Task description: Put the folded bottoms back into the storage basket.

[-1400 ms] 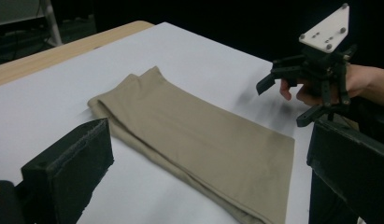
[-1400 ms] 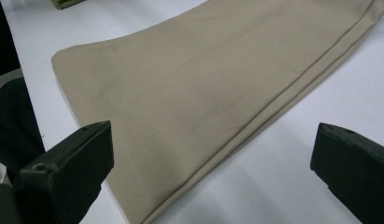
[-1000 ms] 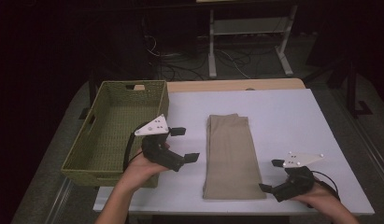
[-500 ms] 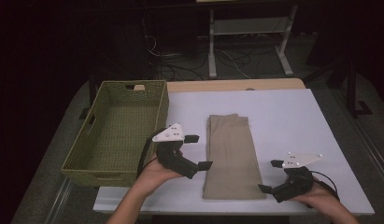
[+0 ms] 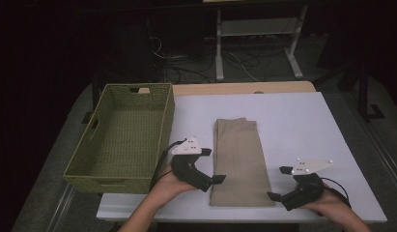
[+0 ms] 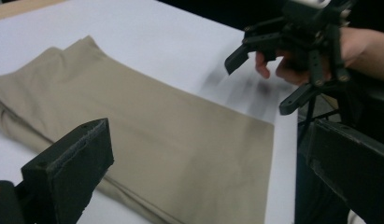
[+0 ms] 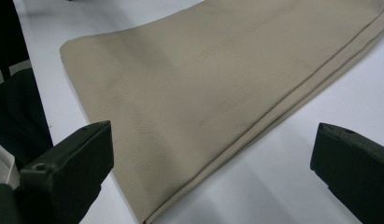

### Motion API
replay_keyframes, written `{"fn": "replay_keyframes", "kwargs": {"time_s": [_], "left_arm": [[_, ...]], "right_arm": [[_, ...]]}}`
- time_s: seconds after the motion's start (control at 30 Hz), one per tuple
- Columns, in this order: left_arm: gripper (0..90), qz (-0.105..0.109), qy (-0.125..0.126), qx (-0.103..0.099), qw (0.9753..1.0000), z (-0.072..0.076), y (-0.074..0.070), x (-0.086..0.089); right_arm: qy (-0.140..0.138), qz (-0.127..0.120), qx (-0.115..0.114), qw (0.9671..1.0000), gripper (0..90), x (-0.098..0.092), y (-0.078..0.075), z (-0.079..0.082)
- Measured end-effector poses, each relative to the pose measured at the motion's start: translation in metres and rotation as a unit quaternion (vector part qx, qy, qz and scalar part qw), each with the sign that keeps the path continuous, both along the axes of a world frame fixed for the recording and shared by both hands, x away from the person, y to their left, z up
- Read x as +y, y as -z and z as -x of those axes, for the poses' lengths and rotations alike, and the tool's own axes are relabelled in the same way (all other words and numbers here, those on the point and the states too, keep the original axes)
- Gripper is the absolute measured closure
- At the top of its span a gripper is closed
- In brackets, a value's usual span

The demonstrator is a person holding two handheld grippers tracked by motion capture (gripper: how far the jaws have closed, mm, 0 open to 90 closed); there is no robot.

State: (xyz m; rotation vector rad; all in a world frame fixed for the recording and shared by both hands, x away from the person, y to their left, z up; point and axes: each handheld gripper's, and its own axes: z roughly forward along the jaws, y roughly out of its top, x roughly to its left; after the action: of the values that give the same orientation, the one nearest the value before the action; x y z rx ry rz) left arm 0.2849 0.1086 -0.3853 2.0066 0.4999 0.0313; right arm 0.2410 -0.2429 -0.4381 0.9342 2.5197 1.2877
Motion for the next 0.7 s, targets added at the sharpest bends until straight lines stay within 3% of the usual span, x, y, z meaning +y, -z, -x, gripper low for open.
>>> {"fn": "replay_keyframes", "kwargs": {"time_s": [0.27,0.5,0.7], "left_arm": [[0.6,-0.019,-0.017,0.012,0.9996,-0.003,0.02,-0.004],[0.6,-0.048,-0.046,0.019,0.9976,-0.011,0.035,-0.014],[0.6,-0.043,-0.065,0.025,0.9966,-0.025,0.042,-0.02]], "right_arm": [[-0.005,0.002,-0.001,1.0,0.0,0.0,0.001,0.0],[-0.009,0.004,0.002,0.9999,0.0,0.001,0.002,0.0],[-0.012,0.004,0.002,0.9999,0.0,0.002,0.002,0.0]]}}
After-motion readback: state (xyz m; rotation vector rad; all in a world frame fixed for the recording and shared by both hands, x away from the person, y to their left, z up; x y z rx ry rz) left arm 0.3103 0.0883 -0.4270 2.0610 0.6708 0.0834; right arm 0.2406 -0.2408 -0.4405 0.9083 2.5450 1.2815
